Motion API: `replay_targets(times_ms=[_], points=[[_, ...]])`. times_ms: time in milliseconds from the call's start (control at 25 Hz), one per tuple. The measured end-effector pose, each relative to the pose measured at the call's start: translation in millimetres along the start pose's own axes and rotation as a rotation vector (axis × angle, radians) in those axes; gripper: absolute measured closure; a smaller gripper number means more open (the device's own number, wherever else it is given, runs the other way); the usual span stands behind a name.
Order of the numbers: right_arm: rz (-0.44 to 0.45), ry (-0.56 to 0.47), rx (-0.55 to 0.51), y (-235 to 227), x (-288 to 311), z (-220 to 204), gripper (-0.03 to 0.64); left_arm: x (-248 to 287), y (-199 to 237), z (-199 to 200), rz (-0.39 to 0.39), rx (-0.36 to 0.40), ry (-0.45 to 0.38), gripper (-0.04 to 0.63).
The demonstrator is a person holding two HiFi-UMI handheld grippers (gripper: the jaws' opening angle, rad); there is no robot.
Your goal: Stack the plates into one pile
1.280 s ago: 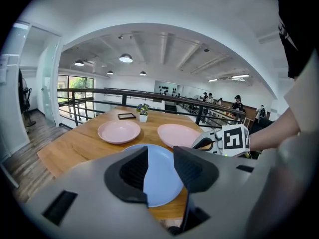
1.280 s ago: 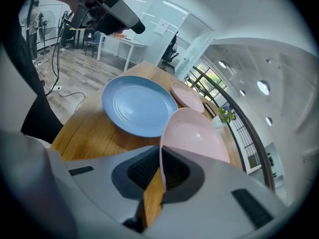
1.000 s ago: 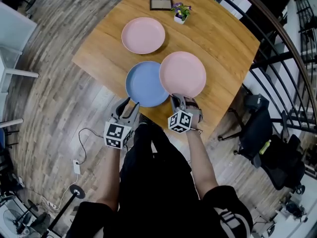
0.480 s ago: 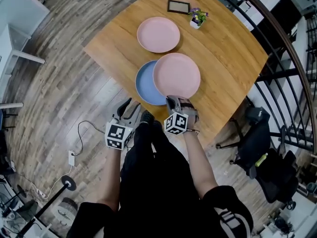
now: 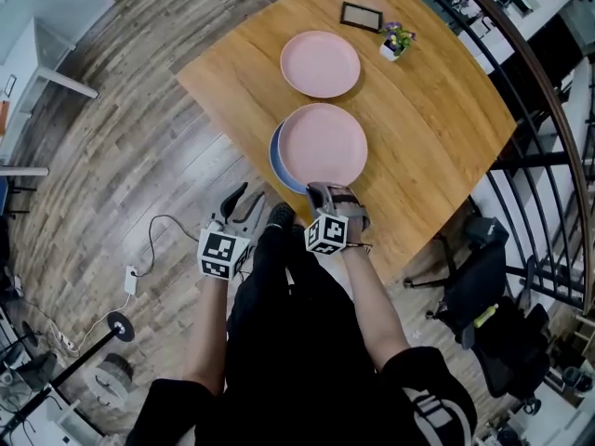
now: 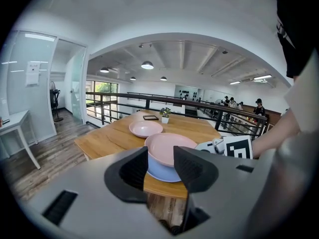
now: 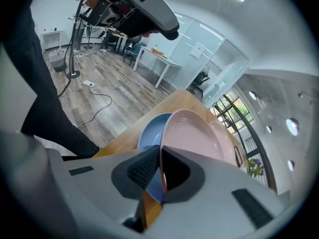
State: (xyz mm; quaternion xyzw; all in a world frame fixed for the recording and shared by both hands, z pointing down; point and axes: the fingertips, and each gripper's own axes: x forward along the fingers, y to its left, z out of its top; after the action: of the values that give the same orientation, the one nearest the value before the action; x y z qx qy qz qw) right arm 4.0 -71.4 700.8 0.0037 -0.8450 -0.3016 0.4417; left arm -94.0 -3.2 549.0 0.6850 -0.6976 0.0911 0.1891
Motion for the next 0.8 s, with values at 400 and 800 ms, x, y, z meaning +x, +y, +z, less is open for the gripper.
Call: replay_targets(times_ms=[400, 800], points=[[0.102, -0.043, 0.009, 23.2, 8.7, 17.6, 0.585, -14.0, 8.9, -8.0, 0.039, -0.019, 0.020, 0.425], [0.121, 0.005, 0.023, 27.2, 16.4, 5.1, 0.512, -10.0, 9.5, -4.3, 0.032, -0.002, 0.014, 0.425]])
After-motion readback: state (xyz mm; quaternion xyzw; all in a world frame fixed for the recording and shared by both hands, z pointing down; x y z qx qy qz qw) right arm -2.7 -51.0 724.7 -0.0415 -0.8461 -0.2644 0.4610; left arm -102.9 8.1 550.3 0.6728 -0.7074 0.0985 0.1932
